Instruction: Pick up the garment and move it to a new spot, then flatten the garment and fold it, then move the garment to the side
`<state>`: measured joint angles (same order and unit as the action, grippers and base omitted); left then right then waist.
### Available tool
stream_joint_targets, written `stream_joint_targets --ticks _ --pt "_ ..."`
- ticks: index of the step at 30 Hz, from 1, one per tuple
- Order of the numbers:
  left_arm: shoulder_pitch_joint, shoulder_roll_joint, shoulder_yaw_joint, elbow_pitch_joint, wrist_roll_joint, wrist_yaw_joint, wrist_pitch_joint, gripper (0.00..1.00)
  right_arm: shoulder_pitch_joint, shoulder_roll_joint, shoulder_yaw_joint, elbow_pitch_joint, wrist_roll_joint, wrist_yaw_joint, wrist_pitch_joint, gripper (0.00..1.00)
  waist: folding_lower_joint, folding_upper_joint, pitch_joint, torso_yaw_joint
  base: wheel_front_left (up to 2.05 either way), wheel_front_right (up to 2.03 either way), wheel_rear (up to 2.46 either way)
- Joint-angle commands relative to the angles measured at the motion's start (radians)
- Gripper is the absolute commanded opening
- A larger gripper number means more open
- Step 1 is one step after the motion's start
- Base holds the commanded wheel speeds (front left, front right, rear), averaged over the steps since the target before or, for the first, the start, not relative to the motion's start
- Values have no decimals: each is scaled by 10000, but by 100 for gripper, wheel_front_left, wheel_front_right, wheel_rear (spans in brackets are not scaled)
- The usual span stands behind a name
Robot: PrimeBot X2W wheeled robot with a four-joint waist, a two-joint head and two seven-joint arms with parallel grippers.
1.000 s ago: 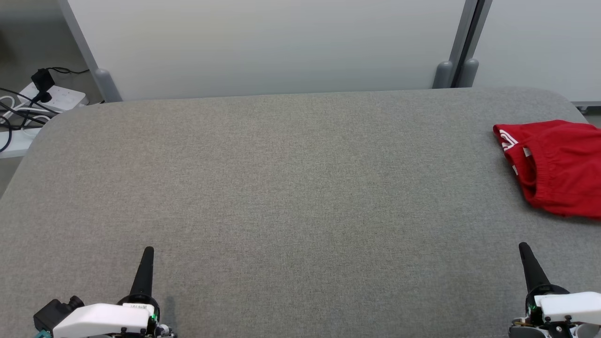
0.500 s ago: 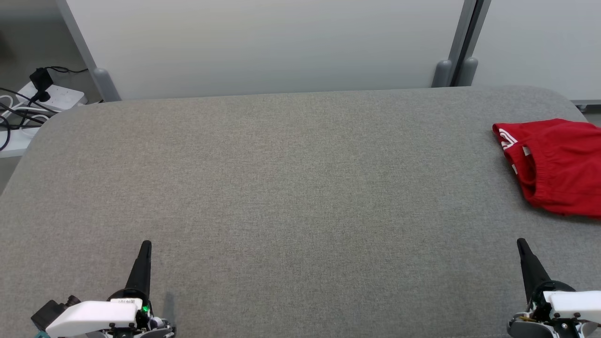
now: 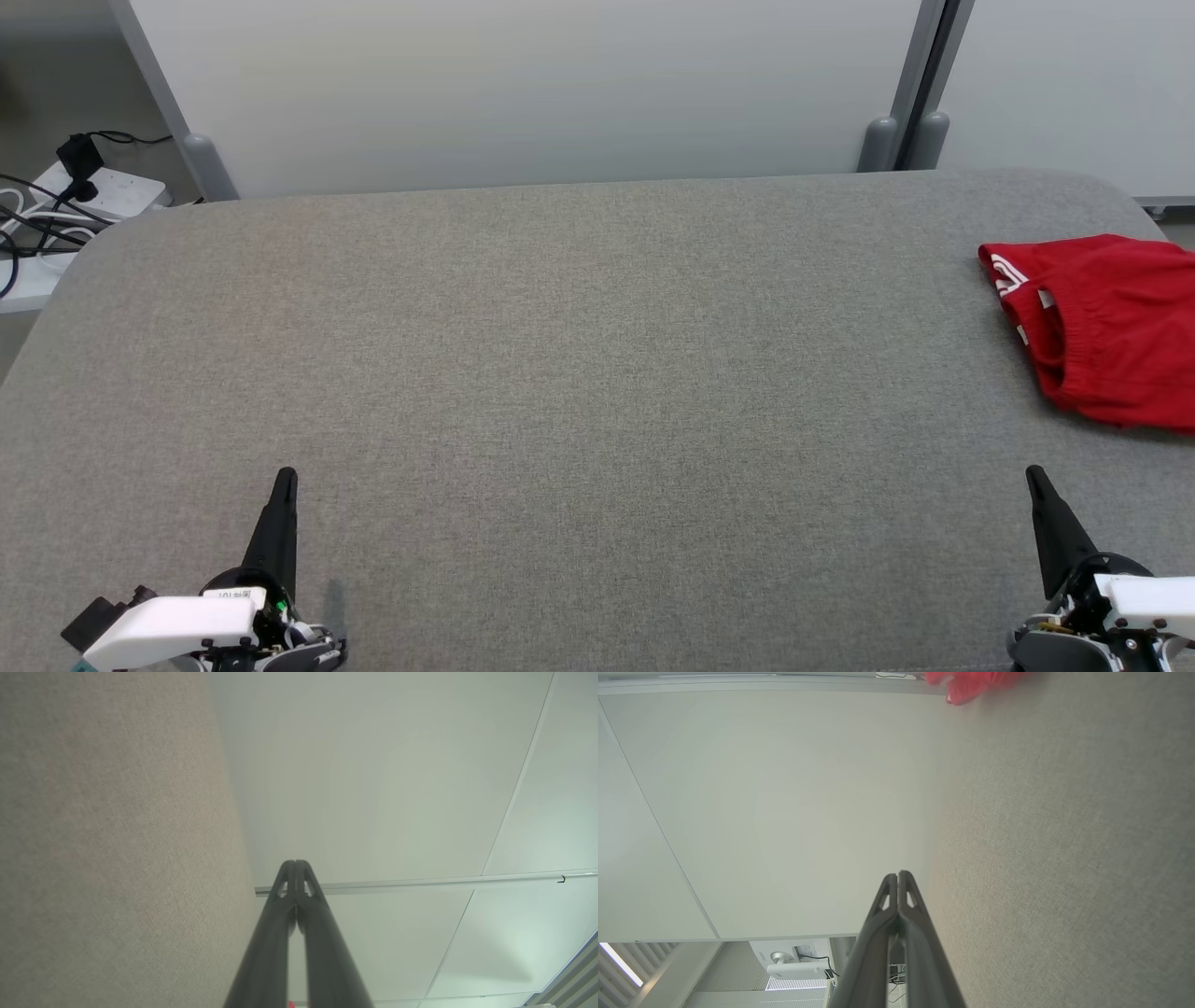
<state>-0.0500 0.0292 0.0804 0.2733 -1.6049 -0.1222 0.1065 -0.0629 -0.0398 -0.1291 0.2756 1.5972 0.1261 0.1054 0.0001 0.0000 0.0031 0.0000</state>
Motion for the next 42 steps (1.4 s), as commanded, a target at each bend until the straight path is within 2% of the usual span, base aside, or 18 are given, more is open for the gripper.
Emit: stream_joint_targets --ticks 1,42 --pt "-581 210 333 -279 -38 -84 67 0 -450 -104 151 -309 112 46 81 0 0 0 0 0 0 0 0" --pt "-581 210 332 -280 -39 -84 66 0 -450 -104 153 -309 114 46 79 0 0 0 0 0 0 0 0"
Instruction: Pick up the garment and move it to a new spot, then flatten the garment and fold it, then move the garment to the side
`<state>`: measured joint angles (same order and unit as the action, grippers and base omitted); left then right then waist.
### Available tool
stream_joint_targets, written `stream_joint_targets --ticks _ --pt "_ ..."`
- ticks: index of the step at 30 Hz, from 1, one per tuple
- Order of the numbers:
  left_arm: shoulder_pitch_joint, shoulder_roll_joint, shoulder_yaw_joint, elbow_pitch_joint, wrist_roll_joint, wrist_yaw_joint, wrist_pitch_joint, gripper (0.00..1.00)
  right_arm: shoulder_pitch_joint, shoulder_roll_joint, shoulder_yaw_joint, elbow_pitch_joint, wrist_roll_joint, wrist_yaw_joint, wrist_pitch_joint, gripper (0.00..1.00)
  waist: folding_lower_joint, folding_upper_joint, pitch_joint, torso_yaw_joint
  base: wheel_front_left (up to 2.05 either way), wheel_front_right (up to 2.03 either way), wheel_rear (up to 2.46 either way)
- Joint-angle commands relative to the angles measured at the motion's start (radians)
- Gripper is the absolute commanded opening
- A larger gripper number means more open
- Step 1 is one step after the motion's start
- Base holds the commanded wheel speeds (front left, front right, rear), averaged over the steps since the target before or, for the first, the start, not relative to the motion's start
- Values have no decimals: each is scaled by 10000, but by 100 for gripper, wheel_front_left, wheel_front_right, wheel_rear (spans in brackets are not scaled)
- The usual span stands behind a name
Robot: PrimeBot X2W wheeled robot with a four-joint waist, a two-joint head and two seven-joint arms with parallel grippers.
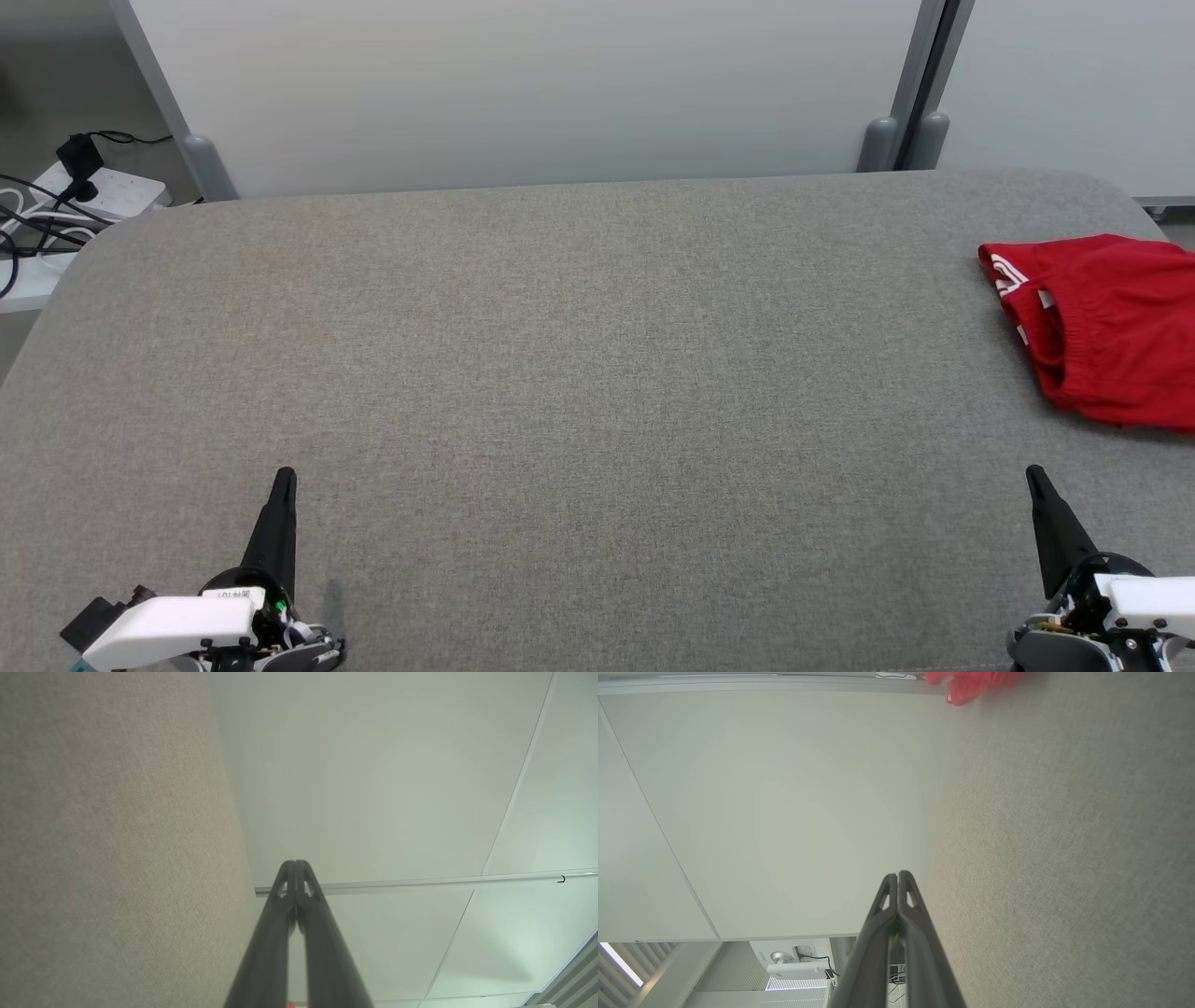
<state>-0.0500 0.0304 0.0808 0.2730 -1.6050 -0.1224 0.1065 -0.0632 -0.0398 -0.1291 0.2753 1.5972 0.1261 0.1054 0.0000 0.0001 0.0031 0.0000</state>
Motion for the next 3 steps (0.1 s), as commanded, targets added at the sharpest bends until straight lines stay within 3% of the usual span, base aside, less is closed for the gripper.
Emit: stream_joint_targets --ticks 1,3 --pt "-581 198 328 -277 -37 -82 66 0 -447 -104 153 -305 114 46 79 0 0 -1 0 0 0 0 0" --pt "-581 198 328 -277 -37 -82 66 0 -447 -104 153 -305 114 46 79 0 0 -1 0 0 0 0 0"
